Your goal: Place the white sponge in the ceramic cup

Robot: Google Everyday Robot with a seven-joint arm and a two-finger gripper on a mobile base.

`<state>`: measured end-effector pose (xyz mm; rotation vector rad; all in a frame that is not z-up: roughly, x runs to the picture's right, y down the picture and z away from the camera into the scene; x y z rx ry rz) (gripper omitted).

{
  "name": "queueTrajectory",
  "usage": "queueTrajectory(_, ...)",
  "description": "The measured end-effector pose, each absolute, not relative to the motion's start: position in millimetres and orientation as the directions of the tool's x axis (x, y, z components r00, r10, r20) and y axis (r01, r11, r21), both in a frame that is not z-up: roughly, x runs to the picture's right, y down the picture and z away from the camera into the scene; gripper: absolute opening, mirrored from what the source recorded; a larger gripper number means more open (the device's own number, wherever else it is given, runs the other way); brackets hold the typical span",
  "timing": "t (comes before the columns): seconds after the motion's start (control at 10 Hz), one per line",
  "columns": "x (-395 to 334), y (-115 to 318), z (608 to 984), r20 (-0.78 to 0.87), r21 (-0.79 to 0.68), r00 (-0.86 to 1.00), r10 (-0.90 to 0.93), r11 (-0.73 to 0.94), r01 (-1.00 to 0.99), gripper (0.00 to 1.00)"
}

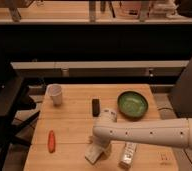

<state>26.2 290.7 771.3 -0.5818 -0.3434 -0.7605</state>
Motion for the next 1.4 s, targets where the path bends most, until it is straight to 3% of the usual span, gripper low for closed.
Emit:
queueTrajectory(0.5, 28.7, 284.4, 774.1, 0.473, -0.376, 0.702, -0.533, 0.599, 0.708, 0.16)
queueTrajectory(0.7, 32.2, 275.5, 772.1, 0.469, -0.370, 0.702, -0.536, 0.603, 0.707, 0.02)
queueTrajectory(1.0, 35.8, 253.3, 764.7, 0.460, -0.367, 0.707, -0.538, 0.610, 0.702, 0.02)
queueTrajectory(1.2, 37.8, 250.2, 766.1, 0.458, -0.367, 0.709, -0.536, 0.612, 0.700, 0.06)
queueTrajectory(1.4, 40.5, 238.9, 760.6, 0.454, -0.368, 0.710, -0.538, 0.612, 0.700, 0.02)
